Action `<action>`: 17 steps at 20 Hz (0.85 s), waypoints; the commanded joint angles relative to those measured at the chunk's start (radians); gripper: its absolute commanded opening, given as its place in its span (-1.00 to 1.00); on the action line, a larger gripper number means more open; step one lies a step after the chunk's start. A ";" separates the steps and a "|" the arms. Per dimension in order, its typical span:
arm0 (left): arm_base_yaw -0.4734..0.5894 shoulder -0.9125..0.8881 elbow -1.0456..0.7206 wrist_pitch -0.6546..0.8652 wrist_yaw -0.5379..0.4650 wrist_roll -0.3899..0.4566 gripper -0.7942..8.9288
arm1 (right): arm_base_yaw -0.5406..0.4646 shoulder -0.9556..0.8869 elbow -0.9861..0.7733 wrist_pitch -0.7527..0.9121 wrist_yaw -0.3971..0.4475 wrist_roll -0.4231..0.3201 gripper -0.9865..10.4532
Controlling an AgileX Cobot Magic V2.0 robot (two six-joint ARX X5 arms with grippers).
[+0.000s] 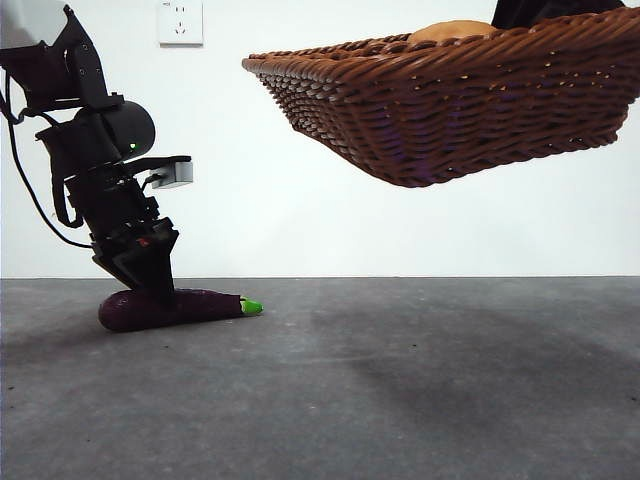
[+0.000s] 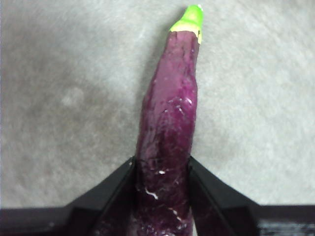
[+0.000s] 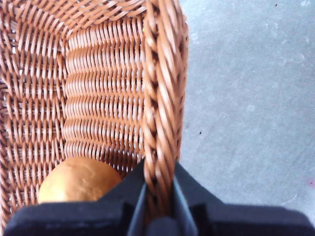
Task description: Help me put the vegetables on the table into the basket
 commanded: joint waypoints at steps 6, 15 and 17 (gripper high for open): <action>0.109 -0.166 -0.003 -0.171 0.155 -0.229 -0.85 | -0.016 -0.009 -0.014 0.076 0.053 0.039 -0.86; -0.005 -0.674 -0.006 -0.365 0.229 0.007 -0.85 | -0.020 -0.009 -0.337 0.282 -0.084 0.101 -0.86; -0.116 -0.743 -0.006 -0.407 0.189 0.087 -0.85 | -0.019 -0.009 -0.399 0.294 -0.144 0.081 -0.86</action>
